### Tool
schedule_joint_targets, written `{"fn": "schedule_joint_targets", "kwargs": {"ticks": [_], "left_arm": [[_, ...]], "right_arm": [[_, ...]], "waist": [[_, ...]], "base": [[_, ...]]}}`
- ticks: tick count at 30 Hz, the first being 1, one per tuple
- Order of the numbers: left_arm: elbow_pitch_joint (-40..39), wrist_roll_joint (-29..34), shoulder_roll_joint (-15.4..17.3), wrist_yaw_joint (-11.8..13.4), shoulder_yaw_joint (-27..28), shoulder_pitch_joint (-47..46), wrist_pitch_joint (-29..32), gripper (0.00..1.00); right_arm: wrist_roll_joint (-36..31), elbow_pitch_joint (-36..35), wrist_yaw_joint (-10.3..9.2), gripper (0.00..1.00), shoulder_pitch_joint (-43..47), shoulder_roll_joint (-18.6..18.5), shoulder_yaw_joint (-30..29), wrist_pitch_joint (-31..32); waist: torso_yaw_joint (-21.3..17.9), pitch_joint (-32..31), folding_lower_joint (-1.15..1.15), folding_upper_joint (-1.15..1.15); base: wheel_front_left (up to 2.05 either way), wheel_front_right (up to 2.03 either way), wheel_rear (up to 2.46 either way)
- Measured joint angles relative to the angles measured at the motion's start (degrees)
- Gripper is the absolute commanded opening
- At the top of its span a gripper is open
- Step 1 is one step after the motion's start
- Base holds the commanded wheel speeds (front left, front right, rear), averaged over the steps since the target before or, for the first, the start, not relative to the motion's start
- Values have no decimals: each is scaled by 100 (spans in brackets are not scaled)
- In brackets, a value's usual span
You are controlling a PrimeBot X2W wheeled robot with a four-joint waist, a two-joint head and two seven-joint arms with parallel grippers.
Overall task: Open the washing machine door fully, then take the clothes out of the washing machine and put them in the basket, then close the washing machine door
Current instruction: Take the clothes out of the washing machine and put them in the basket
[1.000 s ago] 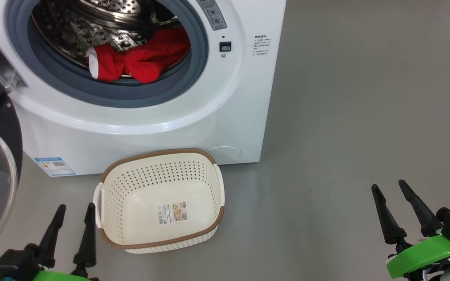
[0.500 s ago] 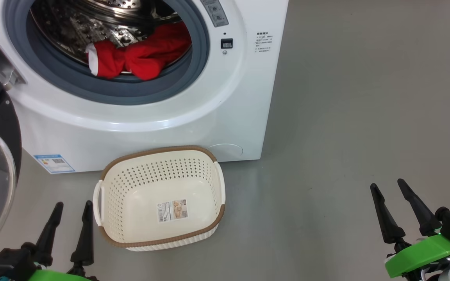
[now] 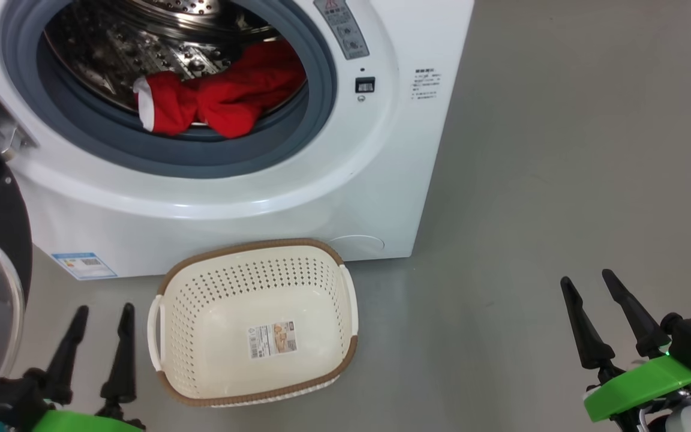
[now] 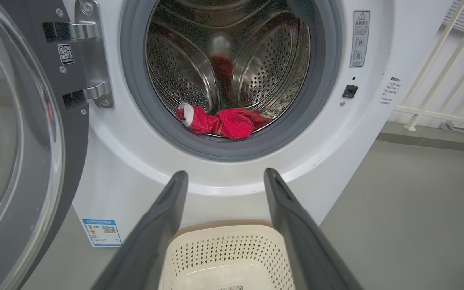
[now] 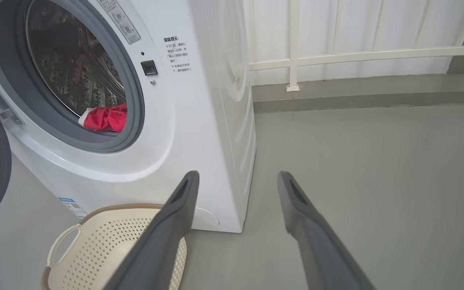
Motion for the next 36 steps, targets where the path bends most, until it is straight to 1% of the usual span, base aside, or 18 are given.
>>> {"fn": "schedule_joint_targets", "kwargs": {"ticks": [12,15,18,21,27,36], "left_arm": [[147,47,-86,0,-19,-227,0,100],[263,32,-138,0,-60,-261,0,100],[466,43,-185,0,-133,-481,0,100],[734,56,-219,0,-265,-916,0,100],[1550,62,-226,0,-610,-2163,0,100],[3399,-185,-198,0,-992,-4035,86,100]], "right_arm": [[-40,-13,0,100,-64,65,56,0],[-40,-13,0,100,-78,75,68,0],[-40,-7,0,100,-132,116,104,0],[-40,-9,0,100,-234,167,141,0],[-41,3,0,100,-454,313,278,0],[-42,69,0,100,-778,480,485,0]], "waist": [[48,124,0,0],[45,164,0,0],[37,229,0,0],[23,326,0,0],[-53,579,0,0],[-356,930,0,0]], "base": [[19,-19,0],[0,0,0],[0,0,0],[0,0,0],[0,0,0],[0,0,0]]}}
